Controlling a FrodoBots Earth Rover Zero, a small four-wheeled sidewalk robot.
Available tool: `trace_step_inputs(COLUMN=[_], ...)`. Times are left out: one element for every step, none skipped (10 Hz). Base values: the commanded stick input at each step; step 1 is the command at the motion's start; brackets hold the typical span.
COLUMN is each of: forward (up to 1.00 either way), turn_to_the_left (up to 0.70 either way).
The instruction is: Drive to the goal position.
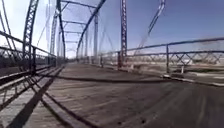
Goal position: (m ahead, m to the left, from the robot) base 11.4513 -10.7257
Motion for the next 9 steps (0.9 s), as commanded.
trace_step_inputs(forward=[1.0,1.0,1.0,1.0,1.0,1.0,1.0,1.0,1.0], turn_to_the_left=[0.0,0.0,0.0,0.0,0.0,0.0,0.0,0.0,0.0])
